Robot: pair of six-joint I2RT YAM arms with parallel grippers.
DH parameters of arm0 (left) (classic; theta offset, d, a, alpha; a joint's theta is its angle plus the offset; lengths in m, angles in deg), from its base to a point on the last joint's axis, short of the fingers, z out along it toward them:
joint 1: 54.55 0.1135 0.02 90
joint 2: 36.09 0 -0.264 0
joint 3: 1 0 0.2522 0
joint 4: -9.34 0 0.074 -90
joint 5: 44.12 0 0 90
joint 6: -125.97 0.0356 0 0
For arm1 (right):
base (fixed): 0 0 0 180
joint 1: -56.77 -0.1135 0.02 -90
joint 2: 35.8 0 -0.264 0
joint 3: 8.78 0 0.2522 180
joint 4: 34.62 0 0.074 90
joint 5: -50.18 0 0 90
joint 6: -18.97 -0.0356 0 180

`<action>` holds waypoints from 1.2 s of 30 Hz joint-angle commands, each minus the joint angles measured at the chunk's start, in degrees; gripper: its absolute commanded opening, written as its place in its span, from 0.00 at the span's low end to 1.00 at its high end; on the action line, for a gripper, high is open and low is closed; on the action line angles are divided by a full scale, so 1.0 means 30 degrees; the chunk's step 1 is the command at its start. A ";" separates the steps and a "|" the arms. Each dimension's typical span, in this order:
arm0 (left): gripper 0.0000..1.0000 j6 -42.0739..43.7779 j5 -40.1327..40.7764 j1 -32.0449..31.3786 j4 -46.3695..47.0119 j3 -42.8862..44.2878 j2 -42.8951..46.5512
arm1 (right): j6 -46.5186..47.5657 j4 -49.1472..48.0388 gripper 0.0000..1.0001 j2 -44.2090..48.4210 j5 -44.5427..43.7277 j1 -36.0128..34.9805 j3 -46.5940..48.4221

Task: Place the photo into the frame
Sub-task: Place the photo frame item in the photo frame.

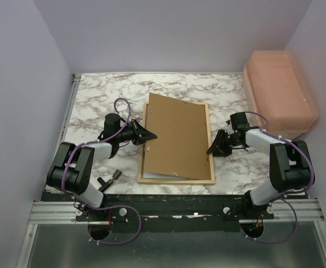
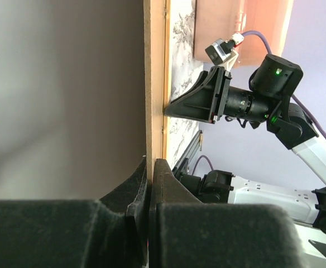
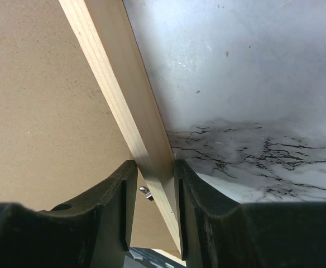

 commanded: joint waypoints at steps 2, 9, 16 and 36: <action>0.00 0.0142 -0.0650 -0.0691 0.0990 0.0632 -0.0833 | -0.0452 -0.0738 0.39 -0.0240 0.1357 -0.0194 -0.0632; 0.10 0.1736 -0.0219 -0.0767 -0.1481 0.0926 -0.0723 | -0.0407 -0.0738 0.39 -0.0209 0.1222 -0.0186 -0.0672; 0.57 0.5502 0.1849 -0.1083 -0.8408 0.3111 -0.0504 | -0.0133 -0.0621 0.39 -0.0264 0.0884 -0.0194 -0.0702; 0.85 1.1060 1.4050 -0.4383 -2.1888 0.9652 -0.1592 | 0.0053 -0.0445 0.40 0.0014 0.0399 -0.0194 -0.0567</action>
